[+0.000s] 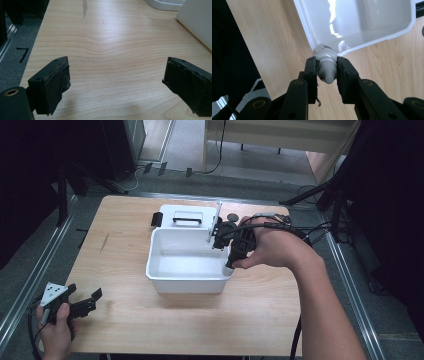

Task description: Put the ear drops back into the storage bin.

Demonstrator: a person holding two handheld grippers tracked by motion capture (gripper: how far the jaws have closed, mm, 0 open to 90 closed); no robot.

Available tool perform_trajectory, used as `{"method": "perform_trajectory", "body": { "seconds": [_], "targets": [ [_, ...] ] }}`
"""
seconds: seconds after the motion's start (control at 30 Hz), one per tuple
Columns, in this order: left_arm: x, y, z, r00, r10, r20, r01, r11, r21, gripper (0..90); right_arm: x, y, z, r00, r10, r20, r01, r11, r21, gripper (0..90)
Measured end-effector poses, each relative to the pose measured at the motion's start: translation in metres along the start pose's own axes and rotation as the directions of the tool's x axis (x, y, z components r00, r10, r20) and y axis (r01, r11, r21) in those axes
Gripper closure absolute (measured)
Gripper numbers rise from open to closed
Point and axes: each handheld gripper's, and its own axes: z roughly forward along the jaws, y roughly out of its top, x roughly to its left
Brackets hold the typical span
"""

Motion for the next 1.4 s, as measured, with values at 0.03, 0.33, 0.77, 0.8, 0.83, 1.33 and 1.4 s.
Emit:
{"method": "perform_trajectory", "body": {
  "seconds": [0.03, 0.33, 0.77, 0.8, 0.83, 1.33, 1.4],
  "targets": [
    [0.0, 0.0, 0.0, 1.0, 0.0, 0.0, 0.0, 1.0, 0.0, 7.3, 0.0, 0.001, 0.001, 1.0, -0.001, -0.001, 0.001, 1.0, 0.001, 72.1],
    [0.0, 0.0, 0.0, 1.0, 0.0, 0.002, 0.0, 1.0, -0.001, 7.3, -0.004, 0.011, 0.01, 0.9999, -0.016, -0.002, 0.016, 1.0, 0.009, 72.1],
    [0.0, 0.0, 0.0, 1.0, 0.0, 0.003, 0.0, 1.0, -0.002, 7.3, -0.008, 0.015, 0.026, 0.9998, -0.015, -0.013, 0.015, 0.999, 0.034, 72.1],
    [0.0, 0.0, 0.0, 1.0, 0.0, 0.003, 0.0, 1.0, -0.002, 7.3, -0.007, 0.015, 0.028, 0.9998, -0.015, -0.016, 0.016, 0.999, 0.037, 72.1],
    [0.0, 0.0, 0.0, 1.0, -0.002, 0.003, 0.002, 1.0, -0.002, 7.3, -0.007, 0.015, 0.029, 0.9997, -0.014, -0.018, 0.015, 0.999, 0.04, 72.0],
    [0.0, 0.0, 0.0, 1.0, -0.002, 0.005, 0.002, 1.0, -0.003, 7.3, -0.009, 0.016, 0.056, 0.9993, -0.026, -0.026, 0.028, 0.997, 0.07, 72.1],
    [0.0, 0.0, 0.0, 1.0, -0.001, 0.004, 0.001, 1.0, -0.003, 7.3, -0.009, 0.016, 0.059, 0.9991, -0.033, -0.028, 0.035, 0.997, 0.07, 72.1]
  ]
}}
